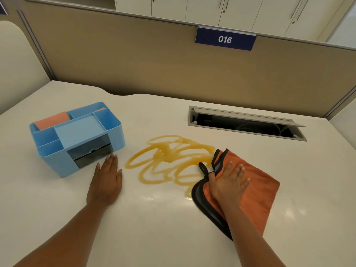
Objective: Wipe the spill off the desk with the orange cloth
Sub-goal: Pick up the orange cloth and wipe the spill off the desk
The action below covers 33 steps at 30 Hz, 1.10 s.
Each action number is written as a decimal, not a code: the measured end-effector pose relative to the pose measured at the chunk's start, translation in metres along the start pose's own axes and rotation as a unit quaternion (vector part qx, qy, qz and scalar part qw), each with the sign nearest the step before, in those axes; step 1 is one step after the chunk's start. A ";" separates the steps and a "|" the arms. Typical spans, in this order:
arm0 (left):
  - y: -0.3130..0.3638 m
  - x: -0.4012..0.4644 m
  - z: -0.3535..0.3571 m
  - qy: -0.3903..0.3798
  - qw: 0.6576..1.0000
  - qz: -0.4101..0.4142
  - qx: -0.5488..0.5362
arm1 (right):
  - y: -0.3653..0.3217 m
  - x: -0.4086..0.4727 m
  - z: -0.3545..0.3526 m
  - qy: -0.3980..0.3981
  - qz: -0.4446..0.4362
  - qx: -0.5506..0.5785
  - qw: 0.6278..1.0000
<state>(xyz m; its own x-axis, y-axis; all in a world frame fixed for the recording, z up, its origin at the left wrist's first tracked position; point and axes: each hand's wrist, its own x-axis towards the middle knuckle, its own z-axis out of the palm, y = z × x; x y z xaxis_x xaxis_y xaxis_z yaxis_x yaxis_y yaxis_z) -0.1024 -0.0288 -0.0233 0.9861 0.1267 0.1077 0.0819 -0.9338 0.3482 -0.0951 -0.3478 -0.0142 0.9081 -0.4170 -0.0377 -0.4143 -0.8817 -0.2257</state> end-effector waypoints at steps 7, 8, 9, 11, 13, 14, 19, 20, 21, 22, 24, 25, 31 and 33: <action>-0.009 0.001 0.005 -0.005 1.000 -0.007 0.005 | -0.034 0.039 0.007 -0.020 -0.056 0.008 0.998; -0.008 0.002 0.005 -0.004 1.000 -0.006 0.006 | -0.038 0.043 0.007 -0.019 -0.063 0.008 0.998; -0.007 0.002 0.006 -0.004 1.000 -0.003 0.008 | -0.042 0.047 0.006 -0.017 -0.067 0.009 0.998; -0.006 0.001 0.007 -0.005 1.000 -0.001 0.014 | -0.052 0.054 0.006 -0.019 -0.078 0.015 0.997; -0.005 0.002 0.007 -0.007 1.000 0.000 0.017 | -0.063 0.061 0.008 -0.024 -0.094 0.020 0.995; -0.006 0.002 0.008 -0.008 1.000 0.001 0.017 | -0.072 0.064 0.010 -0.025 -0.105 0.022 0.994; -0.006 0.002 0.007 -0.005 1.000 -0.003 0.006 | -0.108 0.076 0.020 -0.036 -0.159 0.027 0.986; -0.008 0.002 0.007 -0.006 1.000 -0.005 0.006 | -0.116 0.077 0.023 -0.040 -0.172 0.030 0.984; -0.007 0.002 0.007 -0.007 1.000 -0.006 0.004 | -0.122 0.079 0.024 -0.043 -0.184 0.034 0.982; -0.006 0.002 0.007 -0.008 1.000 -0.005 0.002 | -0.128 0.080 0.026 -0.045 -0.196 0.036 0.979; -0.006 0.003 0.006 -0.010 1.000 -0.004 0.002 | -0.140 0.081 0.029 -0.056 -0.224 0.041 0.972; -0.007 0.003 0.006 -0.011 1.000 -0.005 0.004 | -0.146 0.080 0.031 -0.064 -0.242 0.045 0.967; -0.007 0.004 0.006 -0.020 1.000 -0.009 0.004 | -0.180 0.060 0.038 -0.101 -0.368 0.064 0.922; -0.007 0.004 0.006 -0.022 1.000 -0.010 0.002 | -0.182 0.050 0.041 -0.105 -0.403 0.054 0.908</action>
<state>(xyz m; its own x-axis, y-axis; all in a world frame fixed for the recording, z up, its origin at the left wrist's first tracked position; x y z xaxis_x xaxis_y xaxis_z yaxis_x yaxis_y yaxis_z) -0.0983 -0.0239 -0.0312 0.9897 0.1296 0.0600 0.1012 -0.9328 0.3459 0.0280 -0.1988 -0.0151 0.9101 0.4143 -0.0003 0.3872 -0.8508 -0.3553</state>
